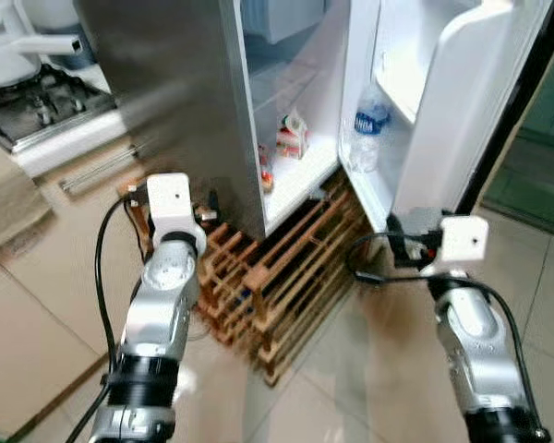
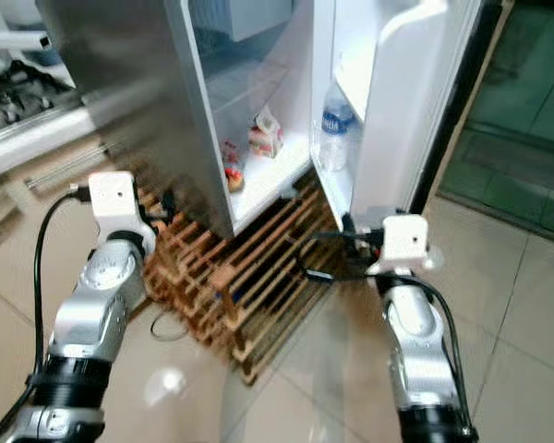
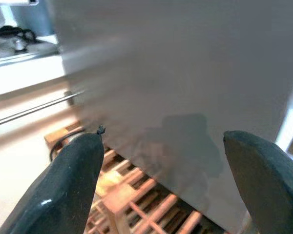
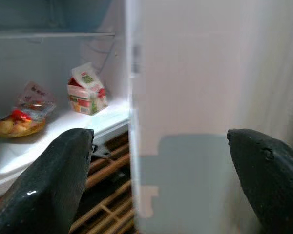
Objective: Restocking fridge
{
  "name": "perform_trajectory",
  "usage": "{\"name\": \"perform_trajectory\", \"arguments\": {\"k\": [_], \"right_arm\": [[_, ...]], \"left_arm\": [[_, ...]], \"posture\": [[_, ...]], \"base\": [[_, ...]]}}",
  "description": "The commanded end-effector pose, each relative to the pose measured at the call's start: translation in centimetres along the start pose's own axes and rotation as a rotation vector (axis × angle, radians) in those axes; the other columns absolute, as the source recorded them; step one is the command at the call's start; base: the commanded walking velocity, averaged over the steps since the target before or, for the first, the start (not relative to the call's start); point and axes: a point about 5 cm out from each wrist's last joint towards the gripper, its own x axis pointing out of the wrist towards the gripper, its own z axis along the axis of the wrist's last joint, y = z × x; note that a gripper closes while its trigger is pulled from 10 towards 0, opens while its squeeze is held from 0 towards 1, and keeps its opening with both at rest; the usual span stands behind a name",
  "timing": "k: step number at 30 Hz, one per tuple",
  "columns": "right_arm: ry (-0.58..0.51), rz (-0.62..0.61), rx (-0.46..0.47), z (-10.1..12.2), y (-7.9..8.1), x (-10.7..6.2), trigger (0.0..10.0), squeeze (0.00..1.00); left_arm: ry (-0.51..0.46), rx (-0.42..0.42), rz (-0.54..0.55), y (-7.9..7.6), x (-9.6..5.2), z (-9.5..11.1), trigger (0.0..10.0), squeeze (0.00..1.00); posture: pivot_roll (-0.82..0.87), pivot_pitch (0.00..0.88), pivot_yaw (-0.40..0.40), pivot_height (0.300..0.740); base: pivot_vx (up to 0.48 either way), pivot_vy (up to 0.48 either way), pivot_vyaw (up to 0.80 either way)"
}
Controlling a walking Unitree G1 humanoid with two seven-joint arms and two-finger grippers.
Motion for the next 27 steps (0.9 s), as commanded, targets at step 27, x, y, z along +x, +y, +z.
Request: {"name": "perform_trajectory", "arguments": {"k": [27], "right_arm": [[0.339,-0.596,-0.374,0.0,-19.6,-2.8,10.0,0.00]], "left_arm": [[0.027,-0.013,-0.023,-0.6,0.4,-0.3,10.0,0.00]], "posture": [[-0.09,0.000,0.079,0.740]], "base": [[0.000,0.000,0.00]]}}
